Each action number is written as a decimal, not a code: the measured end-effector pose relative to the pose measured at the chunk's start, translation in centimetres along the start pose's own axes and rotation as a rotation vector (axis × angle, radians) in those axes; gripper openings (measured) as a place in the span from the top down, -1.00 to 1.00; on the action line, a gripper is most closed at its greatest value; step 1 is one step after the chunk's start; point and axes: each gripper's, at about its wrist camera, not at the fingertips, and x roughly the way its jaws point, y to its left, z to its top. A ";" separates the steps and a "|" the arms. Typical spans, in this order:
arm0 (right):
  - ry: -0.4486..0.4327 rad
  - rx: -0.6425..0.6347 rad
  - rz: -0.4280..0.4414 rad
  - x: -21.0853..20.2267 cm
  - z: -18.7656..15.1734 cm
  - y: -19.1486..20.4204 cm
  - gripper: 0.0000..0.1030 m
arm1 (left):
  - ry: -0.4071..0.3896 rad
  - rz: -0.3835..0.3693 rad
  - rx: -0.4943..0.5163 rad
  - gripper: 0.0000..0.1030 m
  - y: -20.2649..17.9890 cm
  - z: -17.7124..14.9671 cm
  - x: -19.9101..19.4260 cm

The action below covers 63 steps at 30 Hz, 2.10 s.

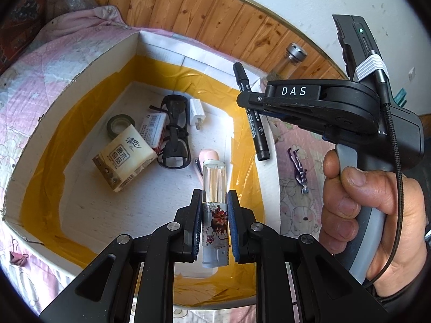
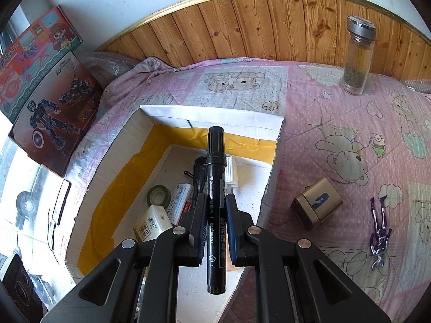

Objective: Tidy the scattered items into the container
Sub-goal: 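Carry the clear bottle with the left gripper while the right gripper carries the marker over the box, then open the left gripper dropping the bottle in the box while the right gripper releases the marker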

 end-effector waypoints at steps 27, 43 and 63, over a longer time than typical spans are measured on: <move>0.016 0.018 -0.035 1.1 0.0 -0.1 0.69 | 0.021 -0.017 -0.051 0.63 0.5 0.2 0.2; 0.016 0.039 0.024 -0.6 -0.9 -0.6 0.64 | -0.003 0.001 -0.068 0.41 0.9 0.7 0.1; -0.035 0.108 0.089 -9.1 -10.2 -10.0 0.64 | -0.107 -0.175 0.232 0.40 -8.4 -2.5 -3.2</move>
